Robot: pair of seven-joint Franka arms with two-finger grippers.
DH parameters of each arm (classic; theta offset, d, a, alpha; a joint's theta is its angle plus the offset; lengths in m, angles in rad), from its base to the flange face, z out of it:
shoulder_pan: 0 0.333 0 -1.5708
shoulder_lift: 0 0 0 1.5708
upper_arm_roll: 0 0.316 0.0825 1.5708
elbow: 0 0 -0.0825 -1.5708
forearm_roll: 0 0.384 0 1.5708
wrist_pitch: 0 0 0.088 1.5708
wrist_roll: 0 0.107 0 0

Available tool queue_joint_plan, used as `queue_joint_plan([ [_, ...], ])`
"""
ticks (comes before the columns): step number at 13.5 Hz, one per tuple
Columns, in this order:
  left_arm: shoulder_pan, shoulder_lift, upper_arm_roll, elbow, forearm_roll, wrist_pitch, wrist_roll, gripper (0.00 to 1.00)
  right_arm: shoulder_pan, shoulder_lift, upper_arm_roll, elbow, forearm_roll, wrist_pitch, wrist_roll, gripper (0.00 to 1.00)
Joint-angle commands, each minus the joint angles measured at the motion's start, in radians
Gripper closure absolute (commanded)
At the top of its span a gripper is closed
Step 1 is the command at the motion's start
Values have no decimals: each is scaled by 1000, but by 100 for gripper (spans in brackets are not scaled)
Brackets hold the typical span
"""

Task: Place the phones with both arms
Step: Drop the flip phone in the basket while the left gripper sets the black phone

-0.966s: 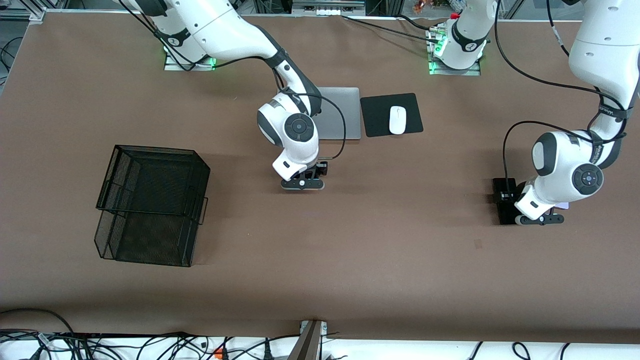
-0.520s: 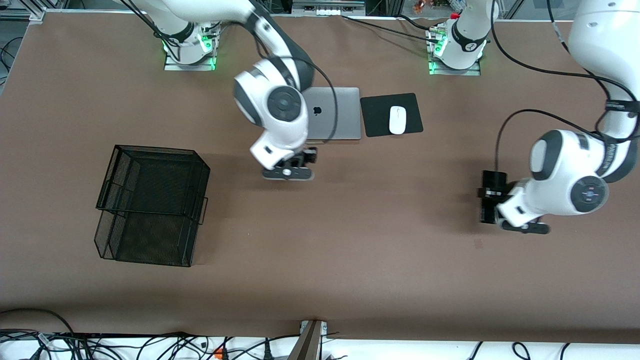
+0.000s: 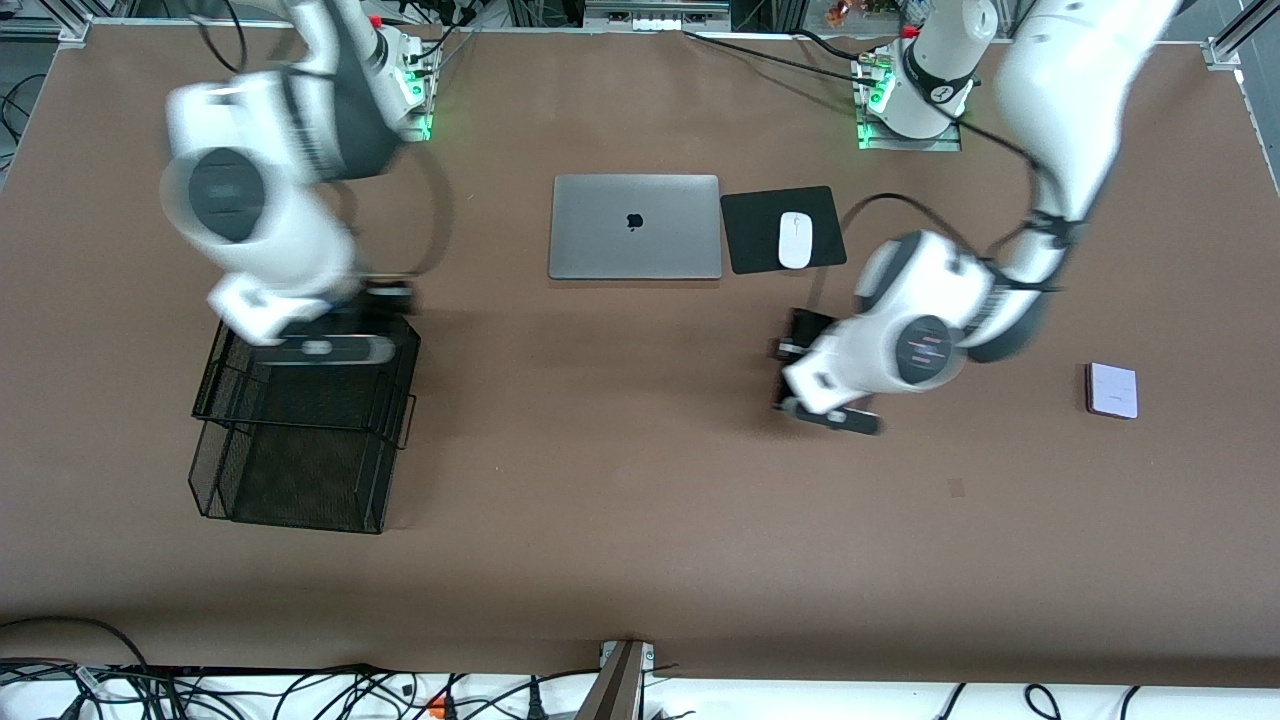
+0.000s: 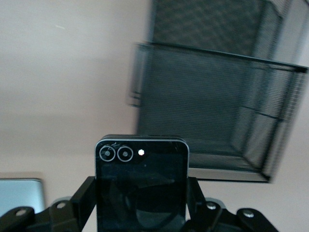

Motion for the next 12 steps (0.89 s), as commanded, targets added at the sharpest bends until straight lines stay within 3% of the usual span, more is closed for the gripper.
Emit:
queue_joint_plan([
  [1, -144, 78, 13, 41, -20, 193, -165, 94, 10, -54, -129, -161, 18, 115, -141, 92],
  [3, -234, 123, 19, 39, -10, 321, -309, 92, 1, -22, -184, -224, 19, 248, -192, 92],
  [4, -268, 138, 27, 39, -7, 361, -374, 77, -29, 14, -189, -223, 27, 284, -197, 92],
  [5, -276, 143, 36, 39, -5, 383, -391, 70, -43, 44, -189, -217, 62, 295, -204, 92],
  [6, -282, 153, 36, 39, -5, 388, -397, 44, -50, 74, -189, -210, 94, 318, -233, 92],
  [7, -284, 155, 36, 34, -5, 388, -399, 11, -65, 105, -189, -209, 114, 350, -256, 91],
  [8, -284, 154, 36, 31, -5, 388, -399, 0, -73, 116, -189, -207, 128, 358, -262, 81],
  [9, -282, 151, 36, 31, -5, 385, -401, 0, -76, 118, -189, -200, 130, 358, -264, 53],
  [10, -273, 143, 34, 31, -5, 376, -401, 0, -76, 128, -189, -184, 128, 358, -264, 7],
  [11, -263, 123, 36, 30, -5, 365, -402, 0, -77, 134, -189, -163, 130, 347, -266, 0],
  [12, -241, 80, 42, 30, -5, 303, -401, 0, -76, 134, -188, -145, 130, 340, -267, 0],
])
